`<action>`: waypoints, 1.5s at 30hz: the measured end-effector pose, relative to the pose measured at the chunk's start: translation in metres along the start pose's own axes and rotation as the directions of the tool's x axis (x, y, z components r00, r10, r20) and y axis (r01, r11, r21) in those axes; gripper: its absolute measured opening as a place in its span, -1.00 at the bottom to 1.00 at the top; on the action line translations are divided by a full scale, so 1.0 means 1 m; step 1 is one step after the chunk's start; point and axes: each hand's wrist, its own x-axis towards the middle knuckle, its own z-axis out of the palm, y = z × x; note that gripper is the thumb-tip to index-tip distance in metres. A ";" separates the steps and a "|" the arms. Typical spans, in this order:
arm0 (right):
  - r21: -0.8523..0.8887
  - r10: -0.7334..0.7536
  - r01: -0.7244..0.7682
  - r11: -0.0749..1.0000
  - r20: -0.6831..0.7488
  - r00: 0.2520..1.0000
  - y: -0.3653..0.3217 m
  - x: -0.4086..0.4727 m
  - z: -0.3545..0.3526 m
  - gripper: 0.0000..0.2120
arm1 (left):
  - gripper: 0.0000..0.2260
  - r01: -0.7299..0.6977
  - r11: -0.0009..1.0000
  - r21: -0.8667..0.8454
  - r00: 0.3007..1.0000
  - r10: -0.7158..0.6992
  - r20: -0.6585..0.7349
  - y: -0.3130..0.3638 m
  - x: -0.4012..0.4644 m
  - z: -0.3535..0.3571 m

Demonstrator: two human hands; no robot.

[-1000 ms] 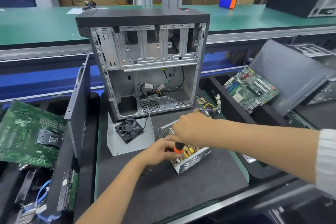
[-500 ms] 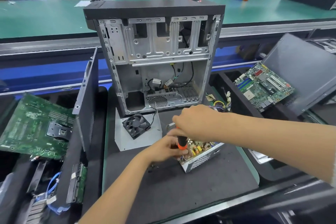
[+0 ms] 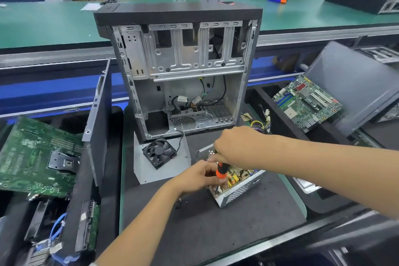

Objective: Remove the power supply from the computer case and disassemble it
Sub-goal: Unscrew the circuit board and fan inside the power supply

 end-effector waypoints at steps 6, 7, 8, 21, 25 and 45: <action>0.276 -0.205 0.167 0.946 0.116 0.972 0.009 -0.009 0.004 -0.59 | -0.88 -0.030 0.999 -0.028 1.000 0.030 0.004 0.002 0.001 -0.001; 0.311 -0.172 0.128 0.942 0.118 0.978 0.009 -0.010 0.004 -0.54 | -0.86 -0.030 0.999 -0.014 1.000 0.030 0.006 0.001 0.001 -0.001; 0.307 -0.112 0.074 0.949 0.107 0.988 0.009 -0.010 0.005 -0.47 | -0.85 -0.031 1.000 -0.003 0.999 0.031 0.006 0.001 0.002 -0.001; 0.388 -0.101 0.047 0.920 0.121 0.988 0.011 -0.012 -0.004 -0.53 | -0.92 -0.003 0.999 0.050 1.000 0.002 0.022 0.004 0.000 -0.005; 0.167 0.123 -0.117 0.979 -0.025 0.992 0.000 -0.008 -0.004 -0.46 | -0.90 -0.012 0.995 0.097 1.000 0.012 -0.007 0.006 -0.002 -0.006; 0.453 -0.180 0.098 0.886 0.142 0.973 0.005 -0.013 -0.010 -0.57 | -0.92 0.115 0.974 0.197 0.988 -0.132 0.077 0.022 0.001 -0.014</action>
